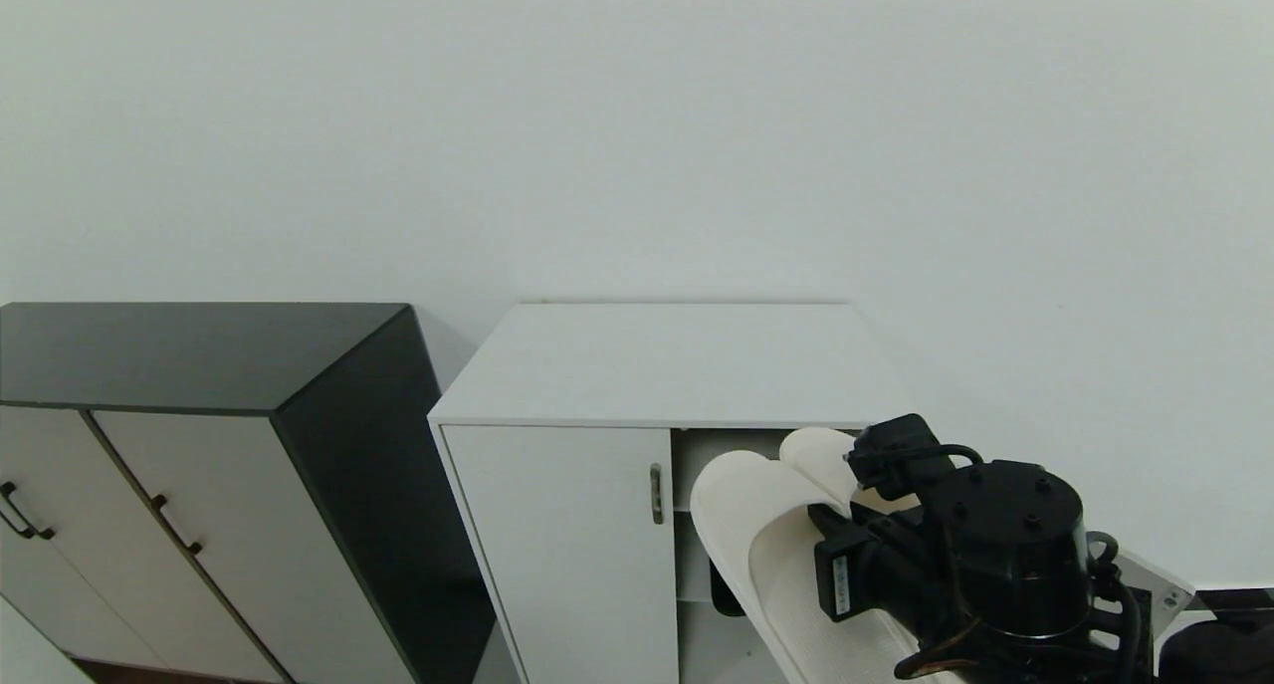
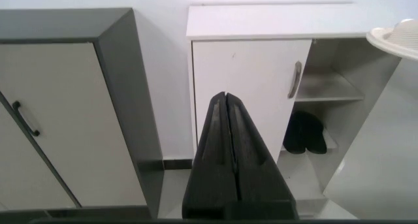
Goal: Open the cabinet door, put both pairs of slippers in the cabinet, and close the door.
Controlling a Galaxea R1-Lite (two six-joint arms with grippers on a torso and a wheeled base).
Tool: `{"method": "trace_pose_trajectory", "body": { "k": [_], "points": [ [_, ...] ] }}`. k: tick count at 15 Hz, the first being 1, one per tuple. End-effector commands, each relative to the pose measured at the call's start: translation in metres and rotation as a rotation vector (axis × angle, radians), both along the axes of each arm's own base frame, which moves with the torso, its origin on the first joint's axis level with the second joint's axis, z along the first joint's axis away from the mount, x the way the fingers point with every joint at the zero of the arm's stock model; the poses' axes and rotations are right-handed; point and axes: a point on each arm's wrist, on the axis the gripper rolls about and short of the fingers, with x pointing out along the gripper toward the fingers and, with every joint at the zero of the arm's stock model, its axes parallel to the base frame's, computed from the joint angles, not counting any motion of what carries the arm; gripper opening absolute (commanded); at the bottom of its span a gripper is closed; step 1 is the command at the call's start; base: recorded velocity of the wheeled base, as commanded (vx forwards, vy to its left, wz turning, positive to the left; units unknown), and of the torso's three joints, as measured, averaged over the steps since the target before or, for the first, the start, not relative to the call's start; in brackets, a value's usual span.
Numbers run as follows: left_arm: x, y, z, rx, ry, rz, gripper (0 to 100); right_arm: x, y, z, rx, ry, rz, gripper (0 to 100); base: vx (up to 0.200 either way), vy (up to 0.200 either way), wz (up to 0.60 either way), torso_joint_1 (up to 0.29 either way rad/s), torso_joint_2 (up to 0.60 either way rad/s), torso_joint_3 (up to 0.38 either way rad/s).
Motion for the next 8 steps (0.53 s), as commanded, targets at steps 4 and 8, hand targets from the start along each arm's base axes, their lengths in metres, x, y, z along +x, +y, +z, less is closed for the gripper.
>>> {"method": "trace_pose_trajectory", "body": {
  "k": [4,8],
  "points": [
    [0.0,0.0,0.0,0.0,0.0,0.001,0,-0.0021,0.0003,-0.0021,-0.007,0.006,0.005,0,0.0,0.0,0.0,-0.211,0.49,0.276],
    [0.0,0.0,0.0,0.0,0.0,0.001,0,-0.002,-0.0003,-0.0052,-0.016,0.013,0.003,0,0.0,0.0,0.0,-0.227,0.55,0.317]
  ]
}}
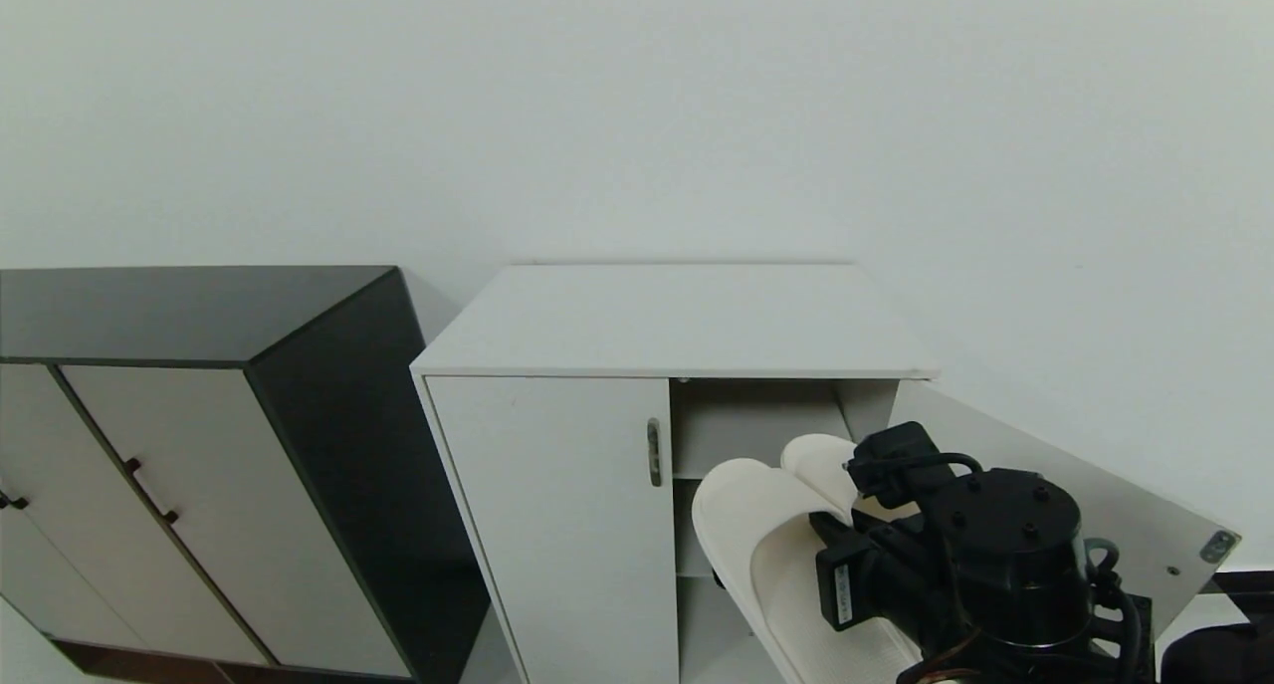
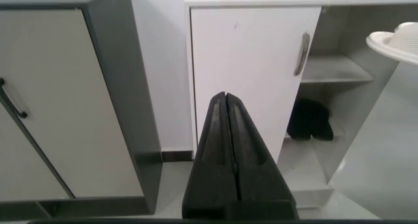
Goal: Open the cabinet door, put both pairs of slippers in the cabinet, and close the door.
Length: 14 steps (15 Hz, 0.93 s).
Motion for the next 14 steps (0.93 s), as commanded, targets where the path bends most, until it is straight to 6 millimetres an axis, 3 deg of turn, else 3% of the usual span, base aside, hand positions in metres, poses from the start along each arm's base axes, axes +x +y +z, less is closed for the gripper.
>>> {"method": "trace_pose_trajectory", "body": {
  "k": [1,14],
  "points": [
    [0.0,0.0,0.0,0.0,0.0,0.001,0,0.0,0.0,-0.001,-0.002,0.003,0.0,0,0.0,0.0,0.0,-0.212,0.53,0.32],
    [0.0,0.0,0.0,0.0,0.0,-0.001,0,0.006,-0.001,-0.012,-0.005,0.01,-0.017,0,0.0,0.0,0.0,-0.172,0.5,0.321]
  ]
}}
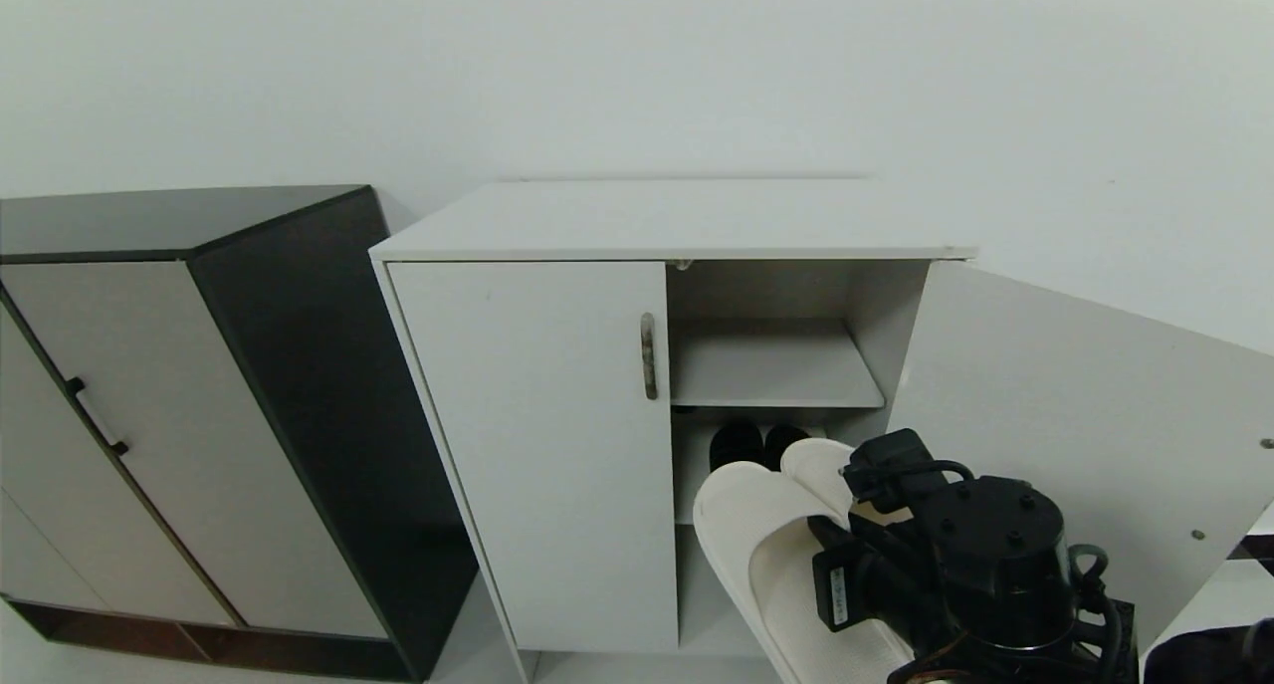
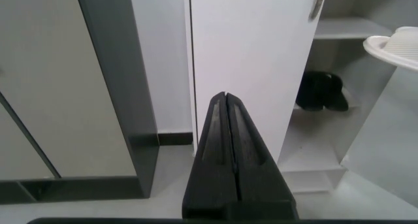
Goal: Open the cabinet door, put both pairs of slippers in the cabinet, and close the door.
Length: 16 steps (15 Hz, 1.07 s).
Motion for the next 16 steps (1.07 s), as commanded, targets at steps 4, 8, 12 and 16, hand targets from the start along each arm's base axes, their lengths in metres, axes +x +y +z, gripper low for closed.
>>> {"method": "trace_pose_trajectory", "body": {
  "k": [4,8,12,16],
  "points": [
    [0.0,0.0,0.0,0.0,0.0,-0.001,0,0.003,0.003,-0.012,-0.018,0.016,-0.002,0,0.0,0.0,0.0,-0.101,0.45,0.348],
    [0.0,0.0,0.0,0.0,0.0,-0.001,0,0.003,0.003,-0.012,-0.022,0.013,0.0,0,0.0,0.0,0.0,-0.04,0.4,0.343],
    [0.0,0.0,0.0,0.0,0.0,0.001,0,0.003,0.003,-0.012,-0.023,0.014,0.0,0,0.0,0.0,0.0,0.0,0.0,0.0],
    [0.0,0.0,0.0,0.0,0.0,-0.001,0,0.004,0.004,-0.016,-0.034,0.01,0.002,0,0.0,0.0,0.0,-0.008,0.05,0.037]
  ]
}}
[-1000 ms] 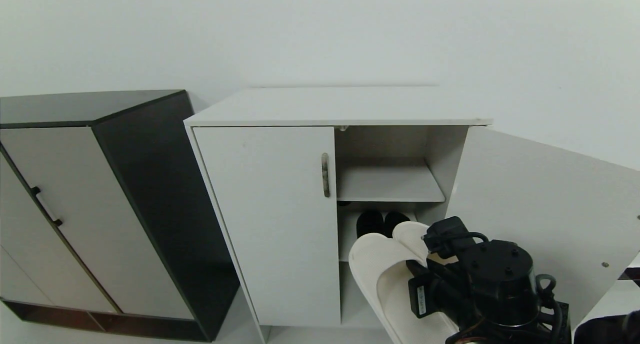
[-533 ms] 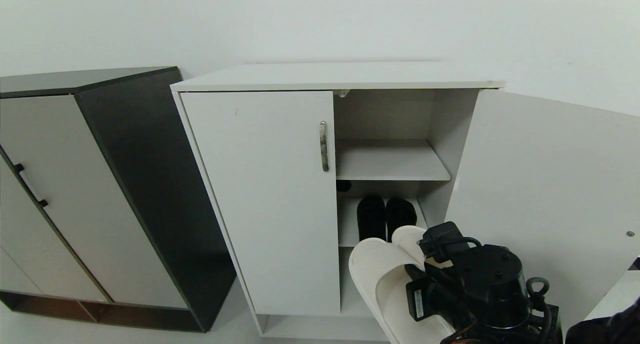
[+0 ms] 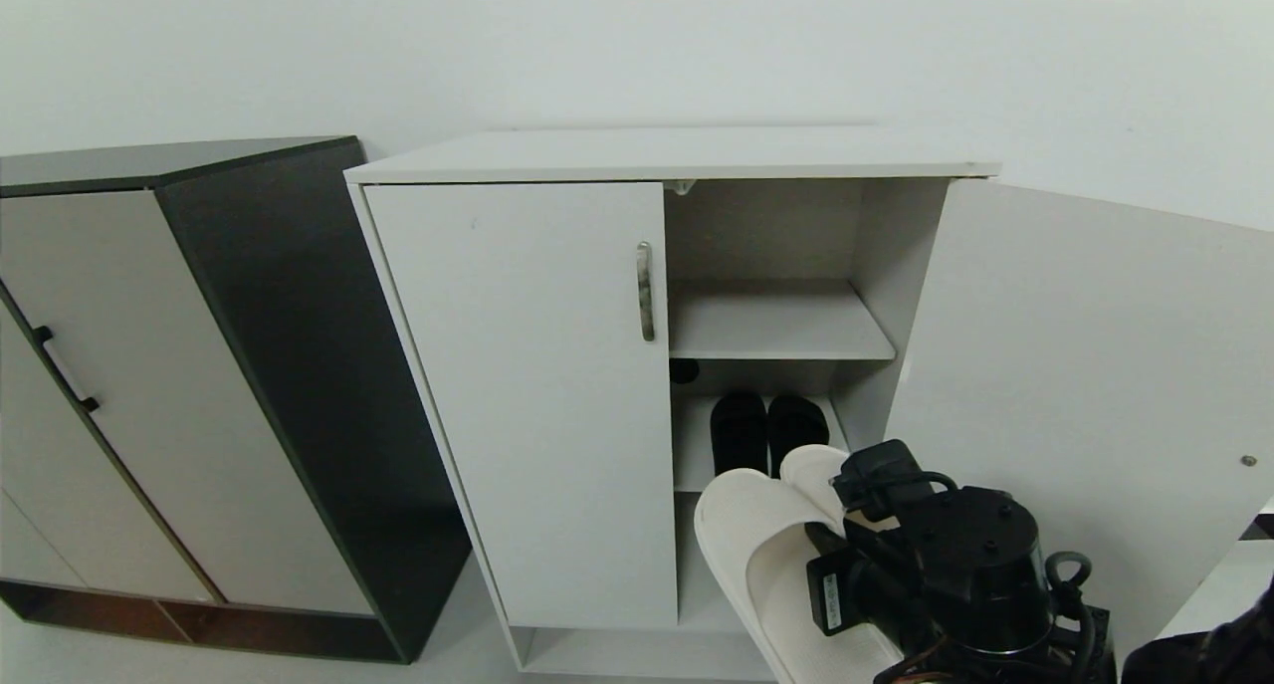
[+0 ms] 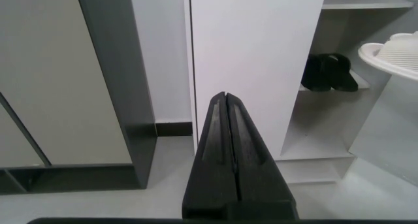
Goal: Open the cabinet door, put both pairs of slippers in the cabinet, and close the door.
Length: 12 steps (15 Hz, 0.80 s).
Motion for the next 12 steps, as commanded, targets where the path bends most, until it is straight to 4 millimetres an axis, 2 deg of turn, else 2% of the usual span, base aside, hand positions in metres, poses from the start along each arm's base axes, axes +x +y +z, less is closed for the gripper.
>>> {"method": "trace_pose_trajectory", "body": {
  "k": [1,9,12],
  "points": [
    [0.0,0.0,0.0,0.0,-0.001,0.001,0,0.0,0.0,-0.003,-0.01,0.008,0.004,0,0.0,0.0,0.0,-0.012,0.12,0.095],
    [0.0,0.0,0.0,0.0,-0.001,0.001,0,-0.003,0.007,-0.006,-0.046,-0.003,0.03,0,0.0,0.0,0.0,0.001,0.03,0.014],
    [0.0,0.0,0.0,0.0,-0.001,0.001,0,0.01,0.023,0.007,-0.038,-0.054,-0.089,0,0.0,0.0,0.0,0.0,0.0,0.0]
  ]
}}
